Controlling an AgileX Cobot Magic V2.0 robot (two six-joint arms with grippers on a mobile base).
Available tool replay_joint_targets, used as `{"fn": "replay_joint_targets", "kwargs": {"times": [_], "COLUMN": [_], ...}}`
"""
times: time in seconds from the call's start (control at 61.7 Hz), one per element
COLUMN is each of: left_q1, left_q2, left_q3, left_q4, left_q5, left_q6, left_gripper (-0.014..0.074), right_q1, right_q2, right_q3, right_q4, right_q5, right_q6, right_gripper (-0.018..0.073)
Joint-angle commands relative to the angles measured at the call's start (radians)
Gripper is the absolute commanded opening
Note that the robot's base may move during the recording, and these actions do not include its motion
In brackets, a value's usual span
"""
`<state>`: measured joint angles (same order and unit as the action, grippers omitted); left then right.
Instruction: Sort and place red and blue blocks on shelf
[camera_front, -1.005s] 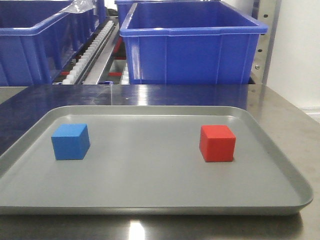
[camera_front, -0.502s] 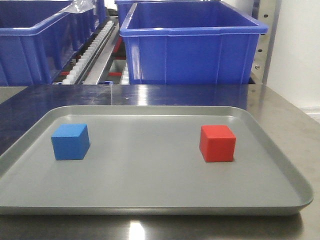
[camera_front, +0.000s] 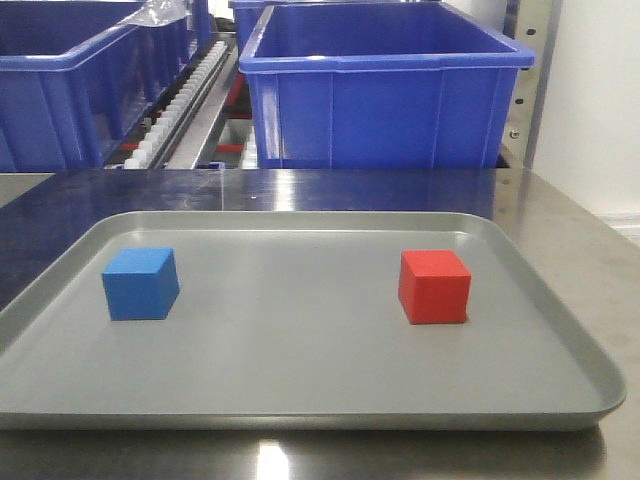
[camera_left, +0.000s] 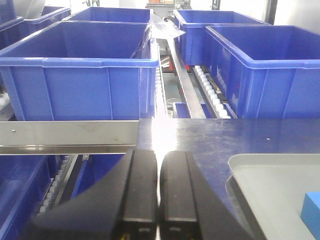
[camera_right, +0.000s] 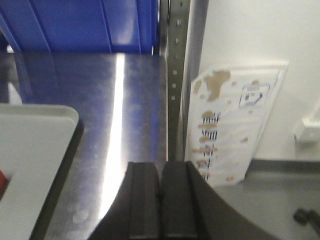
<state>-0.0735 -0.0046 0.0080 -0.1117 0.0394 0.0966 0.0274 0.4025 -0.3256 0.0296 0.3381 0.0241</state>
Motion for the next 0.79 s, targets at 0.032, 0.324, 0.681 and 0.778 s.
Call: {"fn": "replay_joint_targets", "kwargs": {"times": [0.032, 0.324, 0.681, 0.778], "left_q1": [0.001, 0.001, 0.001, 0.001], "left_q2": [-0.017, -0.017, -0.017, -0.017], "left_q3": [0.026, 0.026, 0.026, 0.026], "left_q4": [-0.002, -0.002, -0.002, -0.002], "left_q5": [-0.082, -0.082, -0.082, -0.082], "left_q6": [-0.007, -0.007, -0.007, -0.007], "left_gripper": [0.0122, 0.0122, 0.0122, 0.0122], "right_q1": [-0.002, 0.002, 0.225, 0.274], "right_q2": [0.118, 0.345, 0.576, 0.656], "right_q3": [-0.079, -0.187, -0.372, -0.441], "right_q4": [-0.002, -0.066, -0.083, -0.084], "right_q5": [-0.037, -0.015, 0.152, 0.227], "right_q6": [-0.001, 0.177, 0.3, 0.377], "right_gripper": [0.0057, 0.0062, 0.0627, 0.0615]}}
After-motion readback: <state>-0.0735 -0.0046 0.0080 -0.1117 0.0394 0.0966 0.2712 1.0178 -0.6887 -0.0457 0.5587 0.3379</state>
